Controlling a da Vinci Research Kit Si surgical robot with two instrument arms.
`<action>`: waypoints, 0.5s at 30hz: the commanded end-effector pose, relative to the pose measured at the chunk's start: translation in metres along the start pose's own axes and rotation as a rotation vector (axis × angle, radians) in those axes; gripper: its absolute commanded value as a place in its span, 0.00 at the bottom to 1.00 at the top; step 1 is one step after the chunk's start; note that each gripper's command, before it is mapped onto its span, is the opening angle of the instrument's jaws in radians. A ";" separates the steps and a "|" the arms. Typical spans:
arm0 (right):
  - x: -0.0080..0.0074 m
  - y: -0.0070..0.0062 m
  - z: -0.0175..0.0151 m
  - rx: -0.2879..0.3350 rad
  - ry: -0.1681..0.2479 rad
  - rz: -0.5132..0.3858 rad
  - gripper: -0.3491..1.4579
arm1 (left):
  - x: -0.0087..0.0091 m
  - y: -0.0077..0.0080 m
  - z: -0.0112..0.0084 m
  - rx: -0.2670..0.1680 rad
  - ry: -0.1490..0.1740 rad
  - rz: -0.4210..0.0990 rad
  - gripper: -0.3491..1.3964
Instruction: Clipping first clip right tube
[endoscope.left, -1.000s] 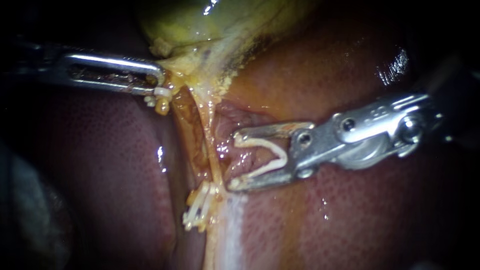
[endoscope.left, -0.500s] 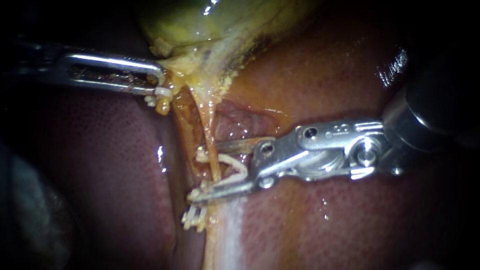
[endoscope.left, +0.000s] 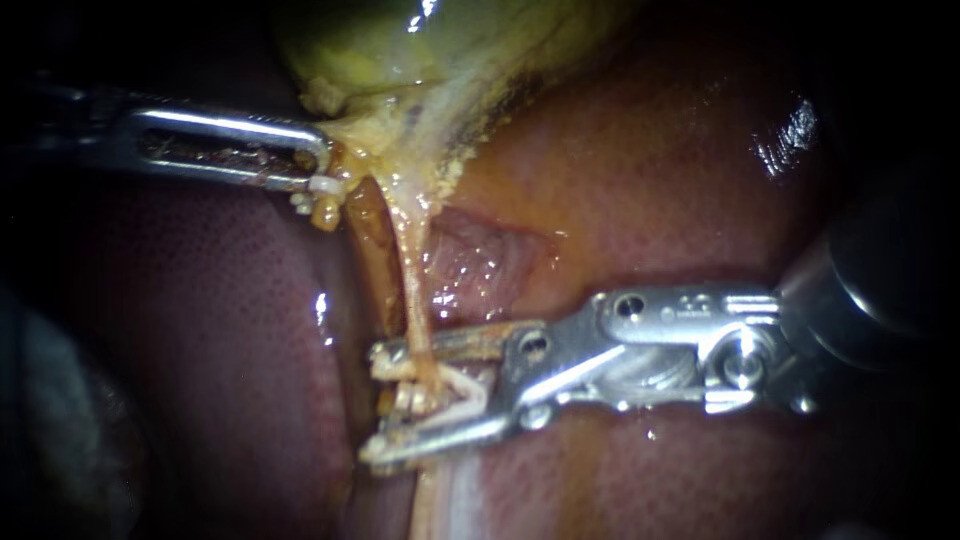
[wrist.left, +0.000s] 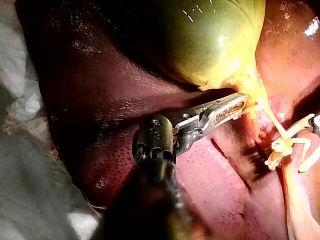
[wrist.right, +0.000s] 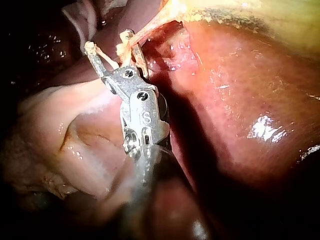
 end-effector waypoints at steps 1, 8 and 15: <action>0.0000 -0.0001 0.0001 0.007 -0.005 -0.002 0.44 | 0.0000 0.0000 0.0000 -0.002 -0.001 0.000 0.00; 0.0002 0.0000 0.0000 0.008 -0.005 0.011 0.36 | 0.0000 -0.0001 0.0000 -0.002 -0.001 0.000 0.00; 0.0003 -0.0001 -0.0005 -0.004 0.001 0.101 0.13 | 0.0000 -0.0001 0.0000 -0.002 -0.001 0.000 0.00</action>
